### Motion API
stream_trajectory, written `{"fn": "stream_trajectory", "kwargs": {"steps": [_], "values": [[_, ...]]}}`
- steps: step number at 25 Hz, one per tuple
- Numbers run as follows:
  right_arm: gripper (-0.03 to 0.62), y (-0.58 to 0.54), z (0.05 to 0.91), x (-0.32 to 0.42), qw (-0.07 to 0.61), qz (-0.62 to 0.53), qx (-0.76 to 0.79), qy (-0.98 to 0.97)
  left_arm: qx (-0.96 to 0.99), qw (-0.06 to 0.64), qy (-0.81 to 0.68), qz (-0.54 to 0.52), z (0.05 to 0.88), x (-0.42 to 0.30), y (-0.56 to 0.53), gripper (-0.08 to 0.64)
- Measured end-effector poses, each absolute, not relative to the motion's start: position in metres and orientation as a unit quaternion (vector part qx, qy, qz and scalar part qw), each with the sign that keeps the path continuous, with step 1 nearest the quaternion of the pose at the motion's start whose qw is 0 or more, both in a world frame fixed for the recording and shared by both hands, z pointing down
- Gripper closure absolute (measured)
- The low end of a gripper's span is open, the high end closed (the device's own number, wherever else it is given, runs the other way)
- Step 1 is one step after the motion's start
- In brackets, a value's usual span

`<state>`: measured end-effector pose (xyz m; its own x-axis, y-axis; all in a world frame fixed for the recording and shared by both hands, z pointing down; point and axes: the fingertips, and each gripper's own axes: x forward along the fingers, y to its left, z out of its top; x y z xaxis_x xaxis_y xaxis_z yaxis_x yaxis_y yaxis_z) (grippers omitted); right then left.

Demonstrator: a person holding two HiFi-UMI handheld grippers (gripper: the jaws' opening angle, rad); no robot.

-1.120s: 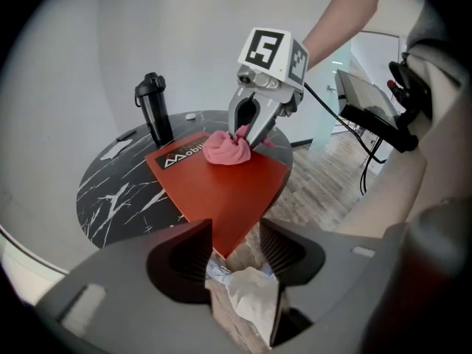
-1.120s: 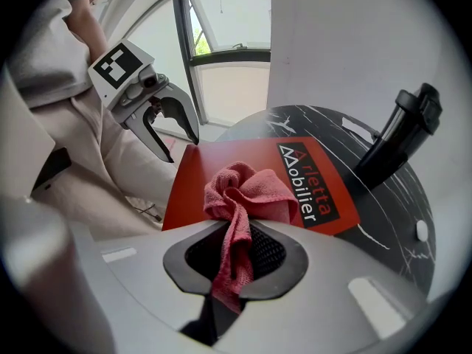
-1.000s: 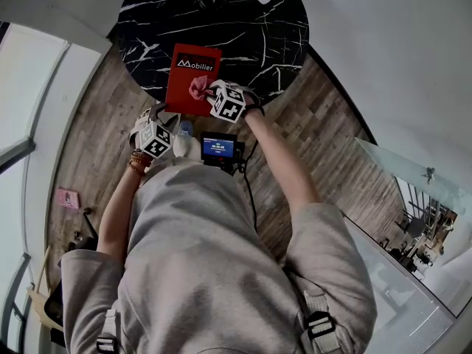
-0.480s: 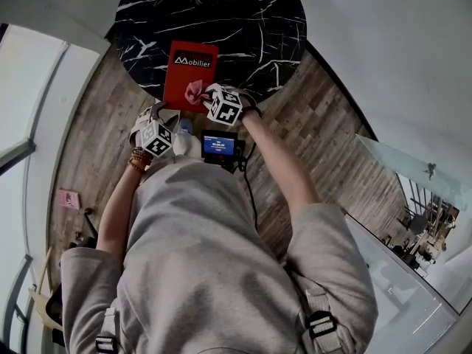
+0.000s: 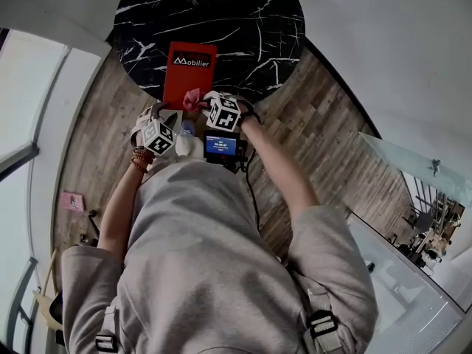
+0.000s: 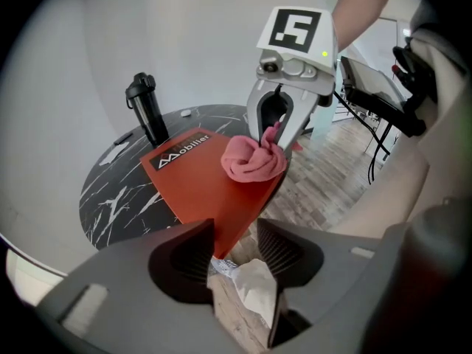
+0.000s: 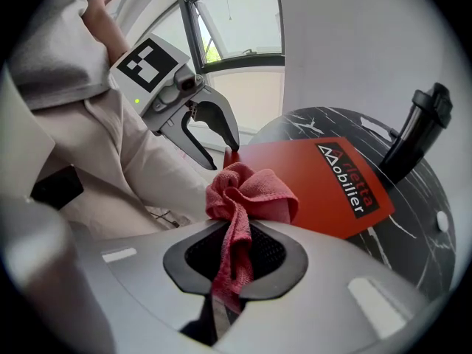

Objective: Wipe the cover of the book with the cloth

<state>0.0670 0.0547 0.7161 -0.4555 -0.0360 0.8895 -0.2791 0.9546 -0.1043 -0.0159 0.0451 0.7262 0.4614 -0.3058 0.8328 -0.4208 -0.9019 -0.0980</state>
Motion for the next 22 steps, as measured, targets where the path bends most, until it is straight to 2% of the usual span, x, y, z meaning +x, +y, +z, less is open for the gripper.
{"fn": "stream_trajectory", "kwargs": {"steps": [10,15,18,22], "values": [[0.535,0.07,0.713,0.061,0.511,0.138,0.073,-0.845,0.851,0.051,-0.212,0.478,0.726,-0.017,0.044,0.397],[0.534,0.094,0.705,0.059,0.513,0.171,-0.028,-0.841,0.852,0.047,-0.206,0.479,0.726,-0.016,0.045,0.397],[0.532,0.084,0.689,0.054,0.498,0.148,-0.047,-0.853,0.854,0.046,-0.207,0.476,0.725,-0.016,0.044,0.396],[0.532,0.031,0.664,0.043,0.458,0.098,0.021,-0.883,0.856,0.049,-0.208,0.47,0.725,-0.016,0.045,0.396]]}}
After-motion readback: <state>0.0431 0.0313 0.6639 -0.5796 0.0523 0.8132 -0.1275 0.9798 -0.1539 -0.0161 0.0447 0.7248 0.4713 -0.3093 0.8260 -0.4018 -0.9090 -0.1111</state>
